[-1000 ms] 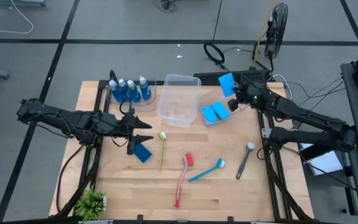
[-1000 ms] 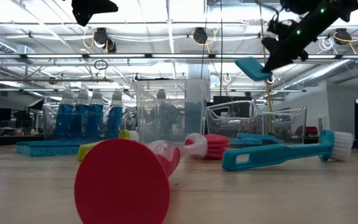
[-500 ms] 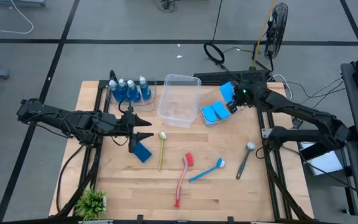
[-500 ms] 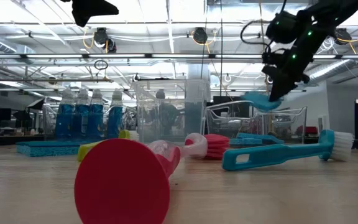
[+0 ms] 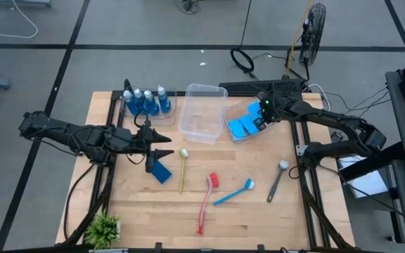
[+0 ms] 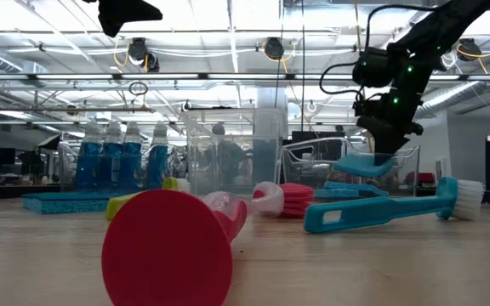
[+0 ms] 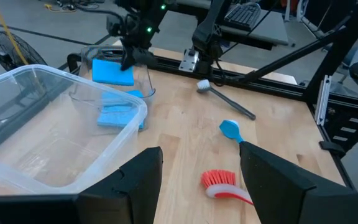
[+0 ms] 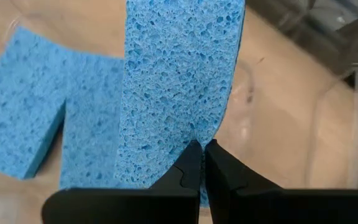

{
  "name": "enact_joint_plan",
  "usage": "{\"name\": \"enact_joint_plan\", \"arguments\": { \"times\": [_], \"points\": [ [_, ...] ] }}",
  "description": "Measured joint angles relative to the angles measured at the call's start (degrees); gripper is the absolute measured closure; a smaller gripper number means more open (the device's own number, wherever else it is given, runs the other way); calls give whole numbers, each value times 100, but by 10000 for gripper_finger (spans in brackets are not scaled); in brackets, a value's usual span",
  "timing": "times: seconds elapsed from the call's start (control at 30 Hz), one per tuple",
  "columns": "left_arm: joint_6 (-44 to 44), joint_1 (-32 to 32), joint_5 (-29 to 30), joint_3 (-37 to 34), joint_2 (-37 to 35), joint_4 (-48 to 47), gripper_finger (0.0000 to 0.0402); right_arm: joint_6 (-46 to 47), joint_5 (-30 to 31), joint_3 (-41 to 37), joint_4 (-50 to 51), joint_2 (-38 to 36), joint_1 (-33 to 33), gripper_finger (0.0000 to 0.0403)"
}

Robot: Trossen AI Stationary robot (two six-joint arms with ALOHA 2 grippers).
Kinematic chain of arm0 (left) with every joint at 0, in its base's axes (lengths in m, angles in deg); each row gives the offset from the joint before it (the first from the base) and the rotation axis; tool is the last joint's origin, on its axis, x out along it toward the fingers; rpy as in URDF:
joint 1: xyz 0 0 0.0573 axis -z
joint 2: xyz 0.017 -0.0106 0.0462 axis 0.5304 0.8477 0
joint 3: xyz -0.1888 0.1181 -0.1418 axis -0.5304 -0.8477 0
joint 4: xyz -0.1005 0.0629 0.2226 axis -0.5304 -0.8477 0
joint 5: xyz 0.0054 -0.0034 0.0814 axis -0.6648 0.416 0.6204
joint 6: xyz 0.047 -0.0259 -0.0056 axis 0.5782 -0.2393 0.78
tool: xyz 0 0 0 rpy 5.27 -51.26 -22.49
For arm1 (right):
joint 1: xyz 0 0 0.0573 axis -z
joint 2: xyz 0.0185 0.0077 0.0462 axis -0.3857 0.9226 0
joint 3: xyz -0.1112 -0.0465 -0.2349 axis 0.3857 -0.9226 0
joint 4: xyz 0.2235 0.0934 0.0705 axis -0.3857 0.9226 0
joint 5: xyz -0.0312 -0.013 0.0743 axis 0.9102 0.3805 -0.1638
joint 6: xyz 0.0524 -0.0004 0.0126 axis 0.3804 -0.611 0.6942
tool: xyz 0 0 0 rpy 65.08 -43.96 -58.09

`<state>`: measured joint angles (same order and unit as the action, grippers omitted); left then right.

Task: Pick & Place Kitchen Sink Supplies
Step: Put the sponge into the right transparent bin

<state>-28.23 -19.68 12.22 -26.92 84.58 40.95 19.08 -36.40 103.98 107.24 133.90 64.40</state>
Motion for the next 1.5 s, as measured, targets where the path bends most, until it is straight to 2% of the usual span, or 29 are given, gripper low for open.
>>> {"name": "enact_joint_plan", "arguments": {
  "times": [0.43, 0.97, 1.13, 1.33, 1.5],
  "points": [
    [-10, 0, 0, 1, 0, -1, 185, -50, -16, -2, 0, 378, -2, 397],
    [-159, 0, 1, 0, 0, -2, 185, -75, 1, 76, 4, 303, -2, 308],
    [-184, 0, 2, 0, 0, -1, 185, -214, 2, 273, 12, -32, -10, 293],
    [-186, 0, 1, 2, 0, -3, 185, -249, -99, 444, 23, -828, -151, 290],
    [-179, 0, 0, 1, 0, -3, 185, -127, -1339, 457, -46, -1668, -213, 296]
  ]
}}
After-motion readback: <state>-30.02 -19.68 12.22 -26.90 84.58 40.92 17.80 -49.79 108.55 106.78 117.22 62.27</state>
